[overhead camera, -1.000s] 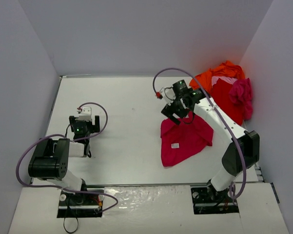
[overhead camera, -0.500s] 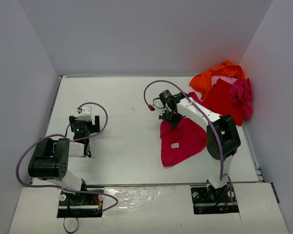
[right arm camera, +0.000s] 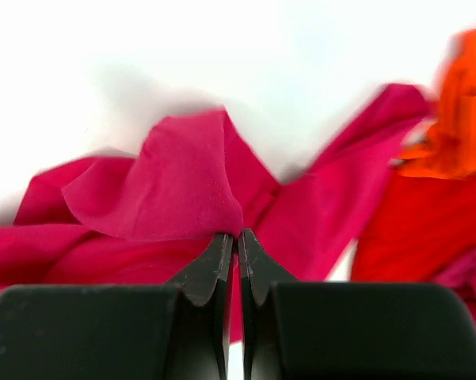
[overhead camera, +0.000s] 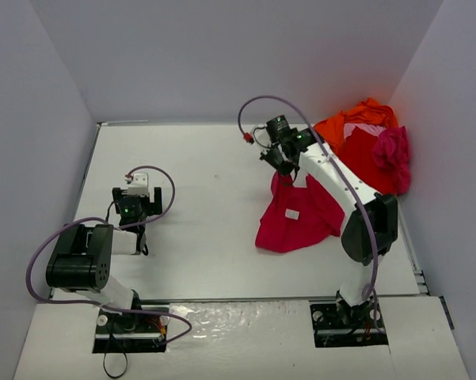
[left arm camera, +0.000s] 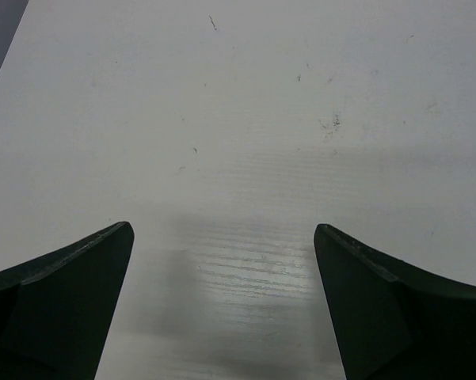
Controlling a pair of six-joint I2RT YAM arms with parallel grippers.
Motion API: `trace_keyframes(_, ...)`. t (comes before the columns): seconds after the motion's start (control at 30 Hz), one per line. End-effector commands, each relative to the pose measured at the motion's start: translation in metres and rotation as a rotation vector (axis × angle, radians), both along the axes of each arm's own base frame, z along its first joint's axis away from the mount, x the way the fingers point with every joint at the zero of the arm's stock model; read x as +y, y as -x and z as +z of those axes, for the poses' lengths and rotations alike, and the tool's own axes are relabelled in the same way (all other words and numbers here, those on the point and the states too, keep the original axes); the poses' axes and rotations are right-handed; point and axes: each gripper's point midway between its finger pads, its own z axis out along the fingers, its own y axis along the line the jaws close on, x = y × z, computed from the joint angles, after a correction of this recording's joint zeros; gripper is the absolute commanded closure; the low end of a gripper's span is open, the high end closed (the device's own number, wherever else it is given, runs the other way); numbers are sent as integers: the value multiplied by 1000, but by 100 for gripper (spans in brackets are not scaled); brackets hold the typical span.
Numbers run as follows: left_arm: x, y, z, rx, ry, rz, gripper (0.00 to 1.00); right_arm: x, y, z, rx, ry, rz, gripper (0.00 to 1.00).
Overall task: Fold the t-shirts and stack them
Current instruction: Flatten out the tshirt
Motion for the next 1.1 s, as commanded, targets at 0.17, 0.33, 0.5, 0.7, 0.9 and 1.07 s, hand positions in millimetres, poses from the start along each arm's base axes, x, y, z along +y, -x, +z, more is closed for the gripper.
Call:
trace_keyframes(0.17, 0, -18, 35, -120, 15, 1, 3, 0, -26, 229, -493, -398, -19, 100)
trace_keyframes(0.33, 0, -18, 35, -119, 15, 2, 3, 33, 1, 271, -400, -682, 183, 100)
trace_keyframes(0.5, 0, -18, 35, -118, 15, 1, 3, 32, 8, 272, -347, -745, 230, 100)
trace_keyframes(0.7, 1, -17, 34, -116, 15, 2, 3, -108, -48, 268, -555, -660, -231, 100)
trace_keyframes(0.9, 1, -18, 34, -117, 14, 4, 3, -248, -39, 275, -782, -443, -621, 100)
trace_keyframes(1.07, 0, -18, 34, -117, 14, 2, 3, -271, -22, 292, -887, -390, -737, 100)
